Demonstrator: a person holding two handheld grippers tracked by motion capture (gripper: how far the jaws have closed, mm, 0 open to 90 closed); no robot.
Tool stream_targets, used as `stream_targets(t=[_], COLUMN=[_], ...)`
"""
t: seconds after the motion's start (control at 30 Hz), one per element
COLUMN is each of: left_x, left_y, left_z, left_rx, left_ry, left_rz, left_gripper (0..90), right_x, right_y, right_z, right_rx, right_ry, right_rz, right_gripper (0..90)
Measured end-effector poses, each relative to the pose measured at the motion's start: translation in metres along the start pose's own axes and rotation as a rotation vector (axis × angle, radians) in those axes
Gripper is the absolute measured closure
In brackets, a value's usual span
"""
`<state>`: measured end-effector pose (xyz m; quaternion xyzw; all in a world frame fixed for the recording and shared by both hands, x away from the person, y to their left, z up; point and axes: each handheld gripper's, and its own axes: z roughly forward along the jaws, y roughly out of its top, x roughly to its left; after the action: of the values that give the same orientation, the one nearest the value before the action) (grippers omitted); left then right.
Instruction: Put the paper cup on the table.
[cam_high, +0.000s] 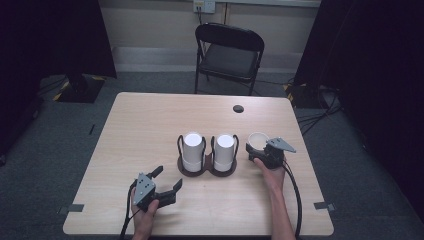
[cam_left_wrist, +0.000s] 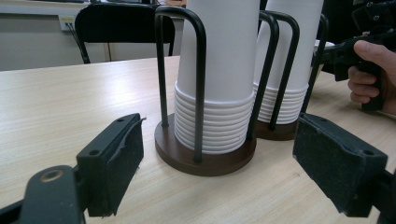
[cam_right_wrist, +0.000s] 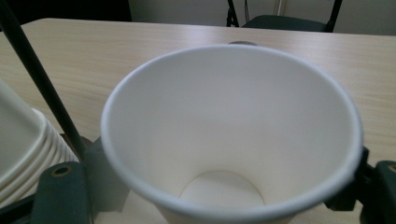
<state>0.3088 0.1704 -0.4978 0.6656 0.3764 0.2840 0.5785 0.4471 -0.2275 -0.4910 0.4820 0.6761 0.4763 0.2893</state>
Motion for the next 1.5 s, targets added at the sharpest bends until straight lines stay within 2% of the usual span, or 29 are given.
stream_targets(t=[0.27,0.53,0.77,0.87,1.07,1.2,1.3,1.4,1.5], left_x=[0.000,0.000,0.000,0.000,0.001,0.000,0.001,-0.001,-0.002], left_y=[0.000,0.000,0.000,0.000,0.000,0.000,0.000,0.000,0.000], left_z=[0.000,0.000,0.000,0.000,0.000,0.000,0.000,0.001,0.000], left_rx=[-0.001,-0.001,-0.002,-0.001,0.004,-0.001,0.003,0.005,0.004], left_ry=[0.001,0.003,0.004,0.005,0.001,0.007,-0.015,-0.006,0.008], left_rz=[0.005,-0.003,-0.002,-0.002,-0.004,-0.002,0.000,0.009,0.018], left_gripper=[16.2,16.2,16.2,16.2,17.4,17.4,16.9,15.9,15.9], right_x=[-0.001,0.002,0.005,0.007,0.009,0.013,0.019,0.026,0.035], right_y=[-0.004,-0.004,-0.011,-0.010,-0.018,-0.020,-0.020,-0.017,-0.016], right_z=[-0.006,-0.014,-0.021,-0.027,-0.039,-0.045,-0.052,-0.058,-0.066], right_rx=[0.012,0.037,0.040,0.024,0.003,-0.009,-0.015,-0.033,-0.054], right_ry=[0.009,-0.022,-0.045,-0.047,-0.042,-0.041,-0.034,-0.023,-0.009], right_rz=[0.050,0.052,0.063,0.075,0.112,0.109,0.095,0.069,0.063], right_gripper=[16.9,15.8,15.5,15.4,15.6,15.5,15.5,15.5,15.5])
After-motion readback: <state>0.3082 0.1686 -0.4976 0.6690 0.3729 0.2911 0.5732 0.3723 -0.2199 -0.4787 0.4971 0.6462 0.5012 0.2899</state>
